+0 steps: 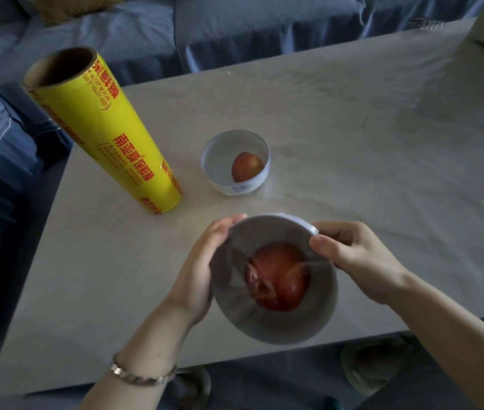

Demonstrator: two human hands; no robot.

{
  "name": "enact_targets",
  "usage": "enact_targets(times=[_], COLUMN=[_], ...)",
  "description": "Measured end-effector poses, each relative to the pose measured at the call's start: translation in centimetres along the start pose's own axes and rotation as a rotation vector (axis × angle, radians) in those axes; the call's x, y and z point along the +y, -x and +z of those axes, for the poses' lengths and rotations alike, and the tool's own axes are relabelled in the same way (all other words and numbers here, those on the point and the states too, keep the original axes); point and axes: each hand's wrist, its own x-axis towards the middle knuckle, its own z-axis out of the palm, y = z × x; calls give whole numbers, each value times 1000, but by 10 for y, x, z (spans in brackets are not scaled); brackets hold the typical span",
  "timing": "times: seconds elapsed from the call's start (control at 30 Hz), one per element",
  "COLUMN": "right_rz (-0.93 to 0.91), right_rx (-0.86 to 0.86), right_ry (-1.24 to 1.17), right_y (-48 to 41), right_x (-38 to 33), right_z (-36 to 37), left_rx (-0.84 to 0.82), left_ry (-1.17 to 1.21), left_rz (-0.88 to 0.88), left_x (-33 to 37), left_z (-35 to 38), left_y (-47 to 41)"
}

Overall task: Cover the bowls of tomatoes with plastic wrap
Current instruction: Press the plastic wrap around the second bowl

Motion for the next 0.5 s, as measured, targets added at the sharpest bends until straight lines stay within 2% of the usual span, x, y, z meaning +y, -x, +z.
enact_targets(times=[0.13,0.23,0.33,0.43,0.5], right_rz=[32,82,79,78,120], right_rx=[-32,-50,-72,-70,-156], right_ry=[67,80,134,254,367], right_y=[-1,-1,-3,-9,-13], right_x=[-10,-19,-30,-38,-42], right_z=[1,1,-2,-9,-12], left_rx=[-171,-94,-5,26,8], left_ry=[-252,-301,-240,-172,-184], left_rz=[1,72,97,101,92], left_x=[13,14,6,-1,-3], left_z=[4,16,17,14,12], left_y=[1,10,14,15,15])
